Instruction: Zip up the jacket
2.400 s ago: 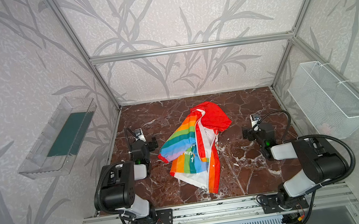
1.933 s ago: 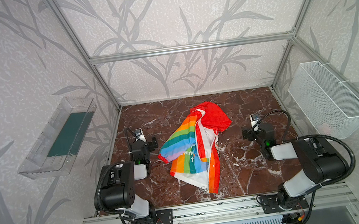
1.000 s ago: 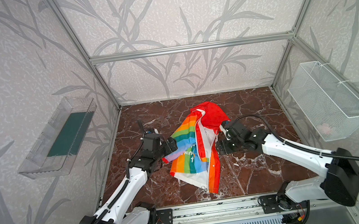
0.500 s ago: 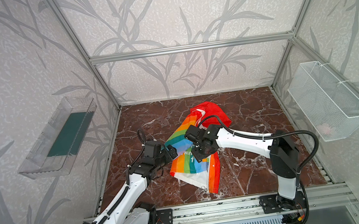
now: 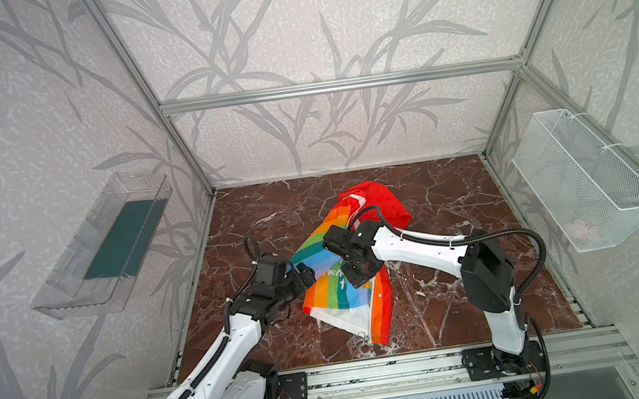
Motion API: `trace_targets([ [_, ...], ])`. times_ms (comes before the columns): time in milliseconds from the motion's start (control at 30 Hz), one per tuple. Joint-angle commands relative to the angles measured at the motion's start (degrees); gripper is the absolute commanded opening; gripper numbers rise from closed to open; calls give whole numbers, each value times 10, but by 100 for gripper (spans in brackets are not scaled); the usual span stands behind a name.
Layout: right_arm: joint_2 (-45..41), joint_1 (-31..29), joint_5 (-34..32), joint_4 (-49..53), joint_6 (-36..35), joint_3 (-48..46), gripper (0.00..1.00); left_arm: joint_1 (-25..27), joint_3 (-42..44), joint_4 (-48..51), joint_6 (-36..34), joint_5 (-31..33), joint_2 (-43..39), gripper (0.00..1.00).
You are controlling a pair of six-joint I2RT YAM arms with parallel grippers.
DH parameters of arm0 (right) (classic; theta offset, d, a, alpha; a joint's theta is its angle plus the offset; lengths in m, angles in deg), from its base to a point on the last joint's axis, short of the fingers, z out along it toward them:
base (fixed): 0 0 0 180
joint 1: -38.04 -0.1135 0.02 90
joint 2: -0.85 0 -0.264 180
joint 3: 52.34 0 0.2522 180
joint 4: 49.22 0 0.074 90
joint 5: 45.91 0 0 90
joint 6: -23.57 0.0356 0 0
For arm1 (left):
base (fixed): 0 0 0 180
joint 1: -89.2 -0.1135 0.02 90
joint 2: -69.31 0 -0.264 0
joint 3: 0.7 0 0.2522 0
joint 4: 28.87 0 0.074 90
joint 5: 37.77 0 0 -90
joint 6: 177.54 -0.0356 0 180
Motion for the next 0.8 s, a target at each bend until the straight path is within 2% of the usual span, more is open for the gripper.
trace_targets([
  [0, -93, 20, 111, -106, 29, -64, 0, 2, -3, -45, 66, -76, -6, 97],
  [67, -146, 44, 208, -245, 78, -146, 0, 2, 7, -94, 123, -103, -17, 96],
  [133, -189, 57, 265, -367, 136, -206, 0, 3, 3, -121, 156, -109, -35, 96],
  [300, -248, 68, 304, -593, 231, -276, 0, 3, -50, -76, 162, -74, -84, 95],
  [467, -264, 96, 299, -837, 343, -359, 0, 3, -76, -97, 203, -89, -98, 95],
  [533, -261, 112, 304, -888, 369, -384, 0, 7, -104, -63, 194, -88, -104, 94],
  [633, -252, 130, 325, -920, 387, -409, 0, 27, -150, 28, 158, -48, -117, 94],
  [767, -233, 132, 351, -964, 405, -432, 0, 65, -131, 0, 210, -48, -142, 94],
])
